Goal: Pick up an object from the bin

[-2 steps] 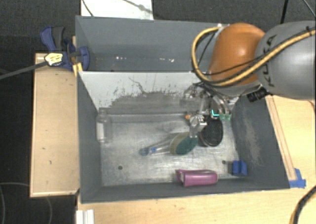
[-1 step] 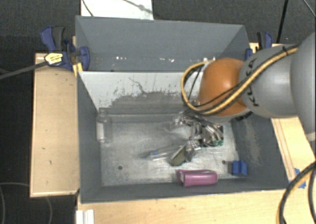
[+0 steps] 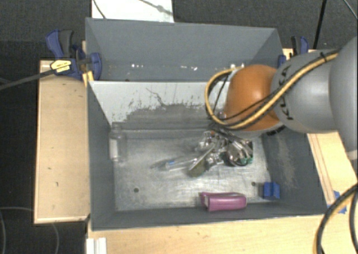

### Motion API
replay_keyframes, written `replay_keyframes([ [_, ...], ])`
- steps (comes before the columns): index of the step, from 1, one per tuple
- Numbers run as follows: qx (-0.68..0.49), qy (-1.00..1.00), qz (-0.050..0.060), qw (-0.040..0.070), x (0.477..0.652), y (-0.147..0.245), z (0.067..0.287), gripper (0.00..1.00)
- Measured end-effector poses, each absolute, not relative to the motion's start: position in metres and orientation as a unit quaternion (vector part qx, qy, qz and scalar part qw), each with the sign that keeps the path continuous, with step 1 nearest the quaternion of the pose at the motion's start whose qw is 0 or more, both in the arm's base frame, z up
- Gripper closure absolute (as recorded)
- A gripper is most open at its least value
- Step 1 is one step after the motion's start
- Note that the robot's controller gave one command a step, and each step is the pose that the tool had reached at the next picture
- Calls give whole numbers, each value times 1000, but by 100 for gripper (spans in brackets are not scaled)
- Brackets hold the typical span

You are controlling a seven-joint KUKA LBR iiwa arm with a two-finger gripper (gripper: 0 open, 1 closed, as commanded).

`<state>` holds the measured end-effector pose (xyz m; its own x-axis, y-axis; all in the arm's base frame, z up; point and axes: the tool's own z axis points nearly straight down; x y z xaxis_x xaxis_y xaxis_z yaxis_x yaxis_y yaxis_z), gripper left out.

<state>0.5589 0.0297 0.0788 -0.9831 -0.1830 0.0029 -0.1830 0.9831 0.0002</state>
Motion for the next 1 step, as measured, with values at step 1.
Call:
replay_keyframes([
  [1, 195, -981, 1, -6, 550, 14, 264, 100],
])
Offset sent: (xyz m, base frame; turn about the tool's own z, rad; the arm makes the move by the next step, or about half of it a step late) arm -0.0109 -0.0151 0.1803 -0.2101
